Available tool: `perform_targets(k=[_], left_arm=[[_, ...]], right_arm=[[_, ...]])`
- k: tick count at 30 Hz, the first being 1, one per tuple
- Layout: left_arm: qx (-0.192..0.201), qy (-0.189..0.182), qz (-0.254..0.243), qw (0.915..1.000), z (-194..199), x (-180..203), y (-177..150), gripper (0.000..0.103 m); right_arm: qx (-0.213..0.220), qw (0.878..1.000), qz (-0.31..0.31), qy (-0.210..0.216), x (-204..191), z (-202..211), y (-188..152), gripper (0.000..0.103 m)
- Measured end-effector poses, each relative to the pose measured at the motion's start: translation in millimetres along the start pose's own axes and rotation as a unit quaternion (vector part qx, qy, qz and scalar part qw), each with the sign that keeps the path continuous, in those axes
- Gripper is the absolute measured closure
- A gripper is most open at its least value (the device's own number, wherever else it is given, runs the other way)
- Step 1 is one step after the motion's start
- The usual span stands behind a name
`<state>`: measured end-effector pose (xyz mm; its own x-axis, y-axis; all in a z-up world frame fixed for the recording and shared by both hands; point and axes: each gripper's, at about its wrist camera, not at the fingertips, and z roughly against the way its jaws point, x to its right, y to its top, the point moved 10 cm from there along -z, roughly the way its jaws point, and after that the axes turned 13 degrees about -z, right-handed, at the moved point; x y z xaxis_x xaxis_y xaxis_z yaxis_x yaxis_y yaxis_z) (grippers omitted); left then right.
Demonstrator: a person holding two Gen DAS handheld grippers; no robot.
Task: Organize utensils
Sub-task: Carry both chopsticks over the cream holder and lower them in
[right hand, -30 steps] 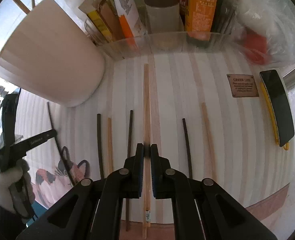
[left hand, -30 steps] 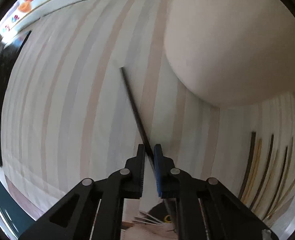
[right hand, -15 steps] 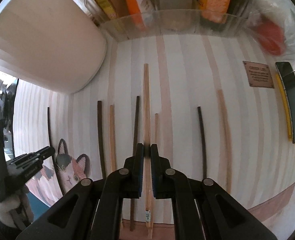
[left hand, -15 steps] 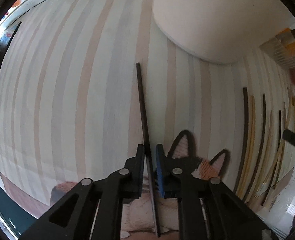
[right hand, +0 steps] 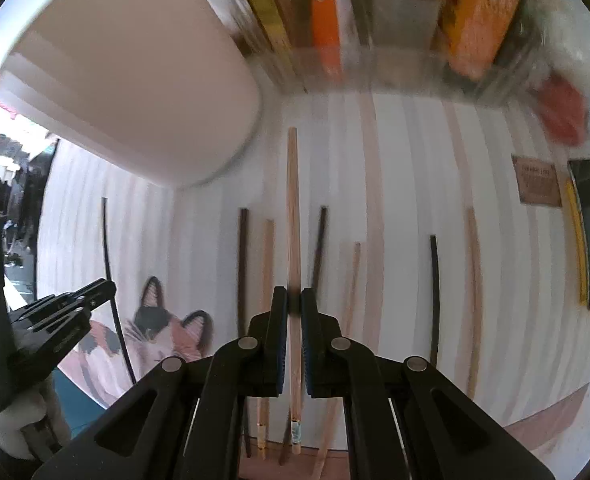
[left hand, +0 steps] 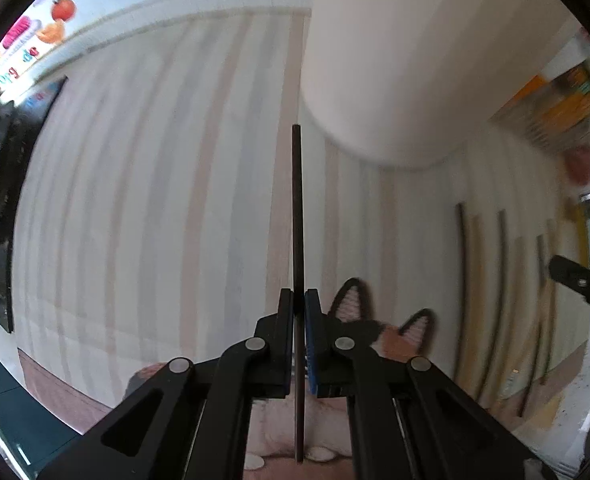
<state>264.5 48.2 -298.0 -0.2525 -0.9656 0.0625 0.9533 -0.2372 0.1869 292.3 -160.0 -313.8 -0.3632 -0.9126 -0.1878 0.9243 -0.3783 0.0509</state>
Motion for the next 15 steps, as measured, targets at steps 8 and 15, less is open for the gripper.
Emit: perform_targets(k=[8,15], left_arm=[[0.1,0.019,0.01,0.9947,84.4,-27.1,21.9,0.101],[0.207,0.037,0.03,0.9772,172.3,-59.3,70.3,0.101]], right_arm=[[0.062,0.997,0.027,0.027,-20.8,43.1,14.0,0.096],[0.125,0.989,0.046,0.071,-60.0,90.4,34.3,0.096]])
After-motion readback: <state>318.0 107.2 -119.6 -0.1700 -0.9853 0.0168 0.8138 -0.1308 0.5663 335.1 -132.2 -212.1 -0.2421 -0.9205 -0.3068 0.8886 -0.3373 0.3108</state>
